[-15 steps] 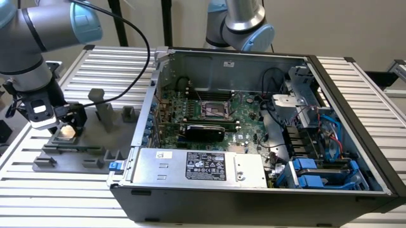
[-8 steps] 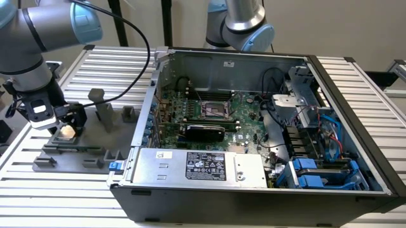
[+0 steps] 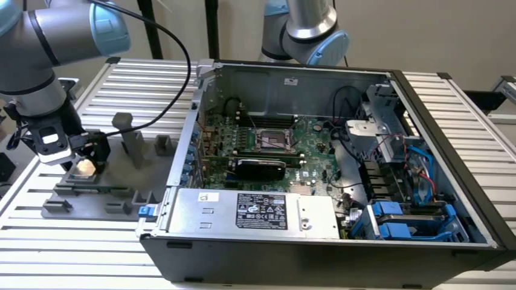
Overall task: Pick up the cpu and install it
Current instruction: 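Pick up the cpu and move it towards the insertion slot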
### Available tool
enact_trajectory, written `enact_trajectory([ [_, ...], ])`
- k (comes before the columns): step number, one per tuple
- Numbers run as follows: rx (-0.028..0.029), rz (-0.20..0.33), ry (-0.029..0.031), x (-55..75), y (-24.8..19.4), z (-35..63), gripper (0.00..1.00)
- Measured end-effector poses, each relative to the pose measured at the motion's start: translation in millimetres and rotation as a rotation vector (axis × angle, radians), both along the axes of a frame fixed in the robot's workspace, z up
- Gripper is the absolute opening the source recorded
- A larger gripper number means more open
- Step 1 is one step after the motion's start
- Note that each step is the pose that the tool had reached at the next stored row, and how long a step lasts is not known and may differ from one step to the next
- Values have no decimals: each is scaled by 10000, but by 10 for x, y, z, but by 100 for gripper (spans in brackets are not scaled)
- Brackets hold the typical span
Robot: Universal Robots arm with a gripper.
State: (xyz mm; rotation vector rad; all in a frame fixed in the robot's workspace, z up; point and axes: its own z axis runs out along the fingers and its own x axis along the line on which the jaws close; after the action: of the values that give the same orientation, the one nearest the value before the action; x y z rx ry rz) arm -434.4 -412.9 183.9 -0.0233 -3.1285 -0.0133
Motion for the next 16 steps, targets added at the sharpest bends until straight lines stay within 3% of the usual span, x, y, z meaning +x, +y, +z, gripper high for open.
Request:
enact_trajectory([
  [6, 0, 0, -7, 0, 0, 0, 71],
  [7, 0, 0, -7, 0, 0, 0, 64],
  [16, 0, 0, -9, 6, 0, 0, 64],
])
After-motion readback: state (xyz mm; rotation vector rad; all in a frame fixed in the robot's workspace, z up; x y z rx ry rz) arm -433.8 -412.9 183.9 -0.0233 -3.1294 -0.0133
